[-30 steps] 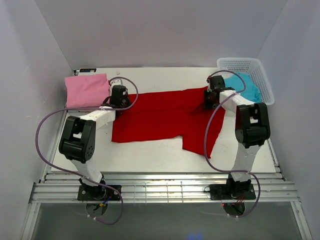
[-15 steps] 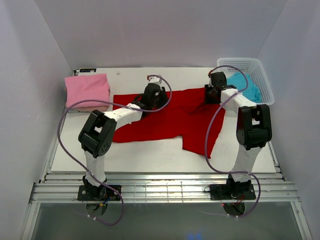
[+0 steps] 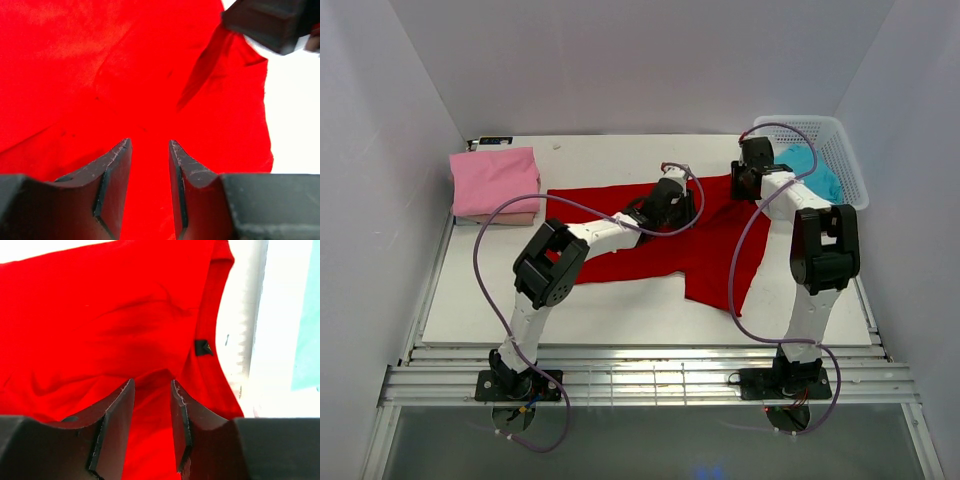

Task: Fold and stack the t-shirts
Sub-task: Fold the tshirt

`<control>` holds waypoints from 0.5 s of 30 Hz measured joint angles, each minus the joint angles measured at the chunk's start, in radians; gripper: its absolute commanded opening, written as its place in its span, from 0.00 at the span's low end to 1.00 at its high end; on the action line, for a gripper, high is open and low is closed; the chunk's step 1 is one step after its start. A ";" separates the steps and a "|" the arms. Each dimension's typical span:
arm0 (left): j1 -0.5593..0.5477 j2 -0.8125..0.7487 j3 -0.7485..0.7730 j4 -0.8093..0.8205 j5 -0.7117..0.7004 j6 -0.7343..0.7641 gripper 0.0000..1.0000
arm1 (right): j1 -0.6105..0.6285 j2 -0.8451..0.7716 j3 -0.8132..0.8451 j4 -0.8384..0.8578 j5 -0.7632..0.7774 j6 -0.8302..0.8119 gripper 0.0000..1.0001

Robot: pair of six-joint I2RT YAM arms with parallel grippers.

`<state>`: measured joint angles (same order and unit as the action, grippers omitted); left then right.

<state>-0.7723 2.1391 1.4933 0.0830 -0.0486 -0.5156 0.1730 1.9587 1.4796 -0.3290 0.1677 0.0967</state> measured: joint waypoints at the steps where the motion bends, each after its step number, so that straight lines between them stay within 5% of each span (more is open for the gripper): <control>1: -0.002 0.000 0.009 0.000 0.001 0.000 0.46 | -0.002 0.008 0.003 0.000 0.002 0.000 0.41; 7: -0.006 0.001 0.057 0.001 0.008 -0.003 0.46 | -0.010 0.046 0.003 0.002 0.013 -0.003 0.38; 11: -0.009 0.020 0.081 0.011 0.011 -0.006 0.46 | -0.014 0.055 0.003 0.000 0.016 -0.010 0.08; 15: -0.014 0.040 0.082 0.001 0.013 -0.008 0.47 | -0.016 0.054 -0.003 0.007 0.013 -0.005 0.08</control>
<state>-0.7860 2.1792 1.5749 0.0841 -0.0360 -0.5240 0.1574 2.0125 1.4765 -0.3222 0.1802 0.0921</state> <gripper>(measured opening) 0.463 0.083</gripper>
